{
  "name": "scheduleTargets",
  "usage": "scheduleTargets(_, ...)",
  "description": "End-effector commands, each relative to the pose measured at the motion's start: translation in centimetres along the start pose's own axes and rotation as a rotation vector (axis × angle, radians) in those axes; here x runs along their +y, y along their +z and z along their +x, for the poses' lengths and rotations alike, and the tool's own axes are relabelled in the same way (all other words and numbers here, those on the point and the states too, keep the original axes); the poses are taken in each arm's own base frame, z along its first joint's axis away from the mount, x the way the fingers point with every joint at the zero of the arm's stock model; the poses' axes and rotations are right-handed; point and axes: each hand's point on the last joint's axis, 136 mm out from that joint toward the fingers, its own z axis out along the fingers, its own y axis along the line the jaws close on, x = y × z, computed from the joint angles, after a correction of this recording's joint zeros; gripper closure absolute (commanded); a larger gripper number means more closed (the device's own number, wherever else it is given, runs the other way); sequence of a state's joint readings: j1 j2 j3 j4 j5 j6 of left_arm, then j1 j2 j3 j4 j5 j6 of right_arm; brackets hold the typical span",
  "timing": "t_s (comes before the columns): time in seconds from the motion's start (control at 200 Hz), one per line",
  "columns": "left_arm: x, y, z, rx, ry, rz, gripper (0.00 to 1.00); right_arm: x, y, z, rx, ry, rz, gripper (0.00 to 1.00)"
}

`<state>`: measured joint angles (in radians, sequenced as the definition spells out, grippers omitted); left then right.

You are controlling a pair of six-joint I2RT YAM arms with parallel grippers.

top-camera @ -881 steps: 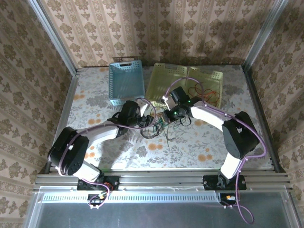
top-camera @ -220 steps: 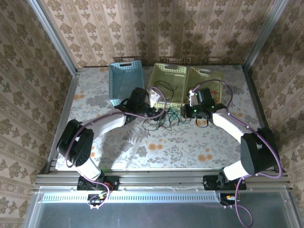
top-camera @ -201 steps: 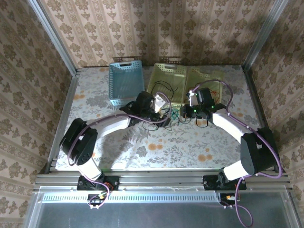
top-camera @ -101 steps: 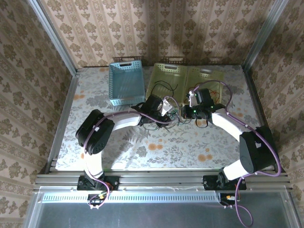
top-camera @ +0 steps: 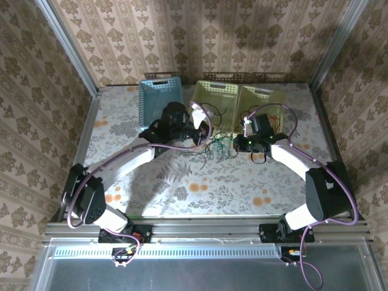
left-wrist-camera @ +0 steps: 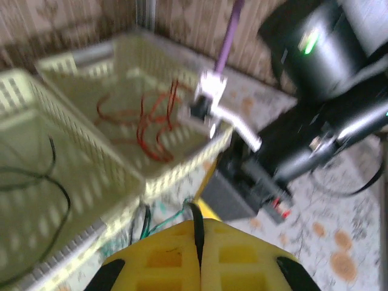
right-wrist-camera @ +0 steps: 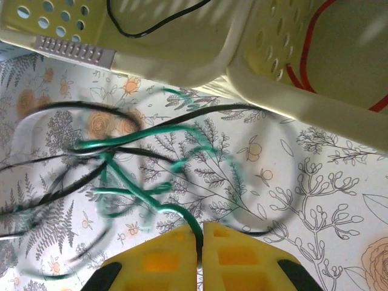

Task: Untangle the cables

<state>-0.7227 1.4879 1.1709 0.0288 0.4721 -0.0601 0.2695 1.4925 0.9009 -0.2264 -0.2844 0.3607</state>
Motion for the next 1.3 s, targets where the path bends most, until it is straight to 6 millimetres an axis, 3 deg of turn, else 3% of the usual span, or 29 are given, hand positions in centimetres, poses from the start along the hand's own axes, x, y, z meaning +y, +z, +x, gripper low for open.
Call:
scheduleTargets(0.0, -1.3, -3.7, -6.7, -0.189, 0.013, 0.077, 1.0, -1.2, 0.2, 0.4, 0.002, 0.034, 0.043, 0.9)
scheduleTargets(0.185, -0.3, -9.5, -13.0, -0.433, -0.03, 0.122, 1.0, -1.3, 0.3, 0.4, 0.003, 0.04, 0.04, 0.9)
scheduleTargets(0.42, -1.3, -13.0, -16.2, -0.538, 0.017, 0.181, 1.0, -1.4, 0.4, 0.4, 0.002, 0.043, 0.042, 0.9)
scheduleTargets(0.535, -2.5, -15.8, -18.6, -0.621, 0.072, 0.208, 1.0, -1.6, 0.3, 0.5, 0.0, 0.044, 0.049, 0.9)
scheduleTargets(0.56, -1.7, -17.0, -19.1, -0.643, 0.087, 0.174, 1.0, -1.6, 0.4, 0.5, 0.001, 0.047, 0.051, 0.9)
scheduleTargets(0.63, -2.1, -18.8, -20.2, -0.677, 0.133, 0.147, 1.0, -1.8, 0.4, 0.6, 0.001, 0.05, 0.055, 0.9)
scheduleTargets(0.795, -3.4, -21.3, -21.4, -0.69, 0.228, 0.089, 1.0, -2.3, 0.4, 0.7, -0.004, 0.064, 0.07, 0.9)
scheduleTargets(1.29, -7.5, -26.5, -23.3, -0.743, 0.413, 0.011, 1.0, -4.3, 0.3, 1.1, -0.014, 0.122, 0.133, 0.91)
